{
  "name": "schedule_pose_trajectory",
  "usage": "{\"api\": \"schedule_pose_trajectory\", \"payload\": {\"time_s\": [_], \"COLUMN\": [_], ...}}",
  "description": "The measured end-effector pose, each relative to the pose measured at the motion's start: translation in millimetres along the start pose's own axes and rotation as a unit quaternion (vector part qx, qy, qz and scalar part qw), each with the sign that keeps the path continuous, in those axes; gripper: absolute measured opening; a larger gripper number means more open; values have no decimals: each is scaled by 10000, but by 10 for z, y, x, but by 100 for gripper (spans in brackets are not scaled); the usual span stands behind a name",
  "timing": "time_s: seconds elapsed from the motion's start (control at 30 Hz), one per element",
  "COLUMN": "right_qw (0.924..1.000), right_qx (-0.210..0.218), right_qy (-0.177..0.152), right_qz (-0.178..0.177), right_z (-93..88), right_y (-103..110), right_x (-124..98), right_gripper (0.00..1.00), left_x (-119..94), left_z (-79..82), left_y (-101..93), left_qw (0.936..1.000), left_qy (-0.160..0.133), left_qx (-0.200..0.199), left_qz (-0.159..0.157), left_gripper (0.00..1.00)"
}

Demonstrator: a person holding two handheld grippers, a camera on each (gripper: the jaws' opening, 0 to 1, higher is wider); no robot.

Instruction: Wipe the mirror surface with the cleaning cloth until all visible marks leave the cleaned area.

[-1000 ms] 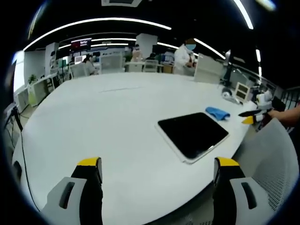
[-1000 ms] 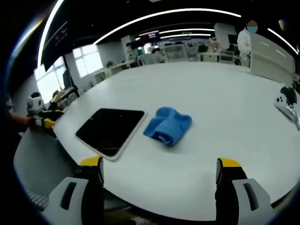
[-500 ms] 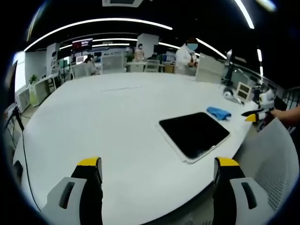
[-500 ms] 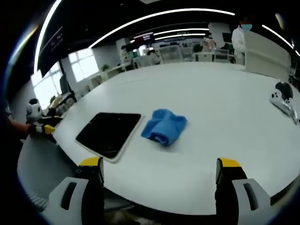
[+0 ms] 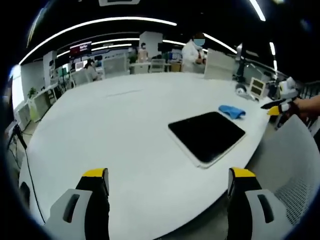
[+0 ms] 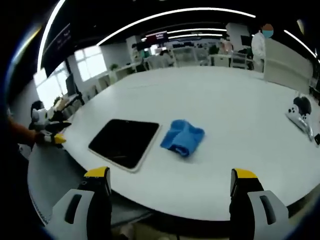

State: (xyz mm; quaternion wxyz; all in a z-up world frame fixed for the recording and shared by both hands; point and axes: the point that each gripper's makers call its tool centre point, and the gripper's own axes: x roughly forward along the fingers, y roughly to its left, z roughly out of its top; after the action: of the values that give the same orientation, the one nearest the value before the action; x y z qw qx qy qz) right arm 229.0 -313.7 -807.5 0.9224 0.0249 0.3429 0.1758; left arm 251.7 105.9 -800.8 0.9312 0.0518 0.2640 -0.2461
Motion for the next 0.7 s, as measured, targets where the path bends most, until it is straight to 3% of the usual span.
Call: {"api": "schedule_pose_trajectory", "payload": {"time_s": [0.13, 0.17, 0.3, 0.43, 0.5, 0.7], "right_qw": [9993, 9995, 9993, 9999, 9990, 9982], "right_qx": [259, 238, 363, 146, 418, 466], "right_qy": [-202, -157, -53, -78, -56, -235], "right_qz": [157, 137, 84, -8, -139, -294], "right_z": [125, 113, 106, 162, 165, 308], "right_y": [-66, -94, -128, -171, -216, -268], "right_x": [36, 54, 66, 143, 153, 199], "right_gripper": [100, 100, 99, 98, 97, 97], "left_x": [9, -2, 15, -6, 5, 8], "left_z": [53, 56, -1, -20, -50, 13], "left_y": [78, 20, 67, 83, 72, 10], "left_qw": [9996, 9996, 9998, 9994, 9996, 9998], "left_qy": [-180, -255, -109, -78, 52, -111], "left_qx": [-198, 40, -150, -312, -250, -173], "left_qz": [21, -106, -2, 86, 133, -56], "left_gripper": [99, 99, 99, 100, 99, 99]}}
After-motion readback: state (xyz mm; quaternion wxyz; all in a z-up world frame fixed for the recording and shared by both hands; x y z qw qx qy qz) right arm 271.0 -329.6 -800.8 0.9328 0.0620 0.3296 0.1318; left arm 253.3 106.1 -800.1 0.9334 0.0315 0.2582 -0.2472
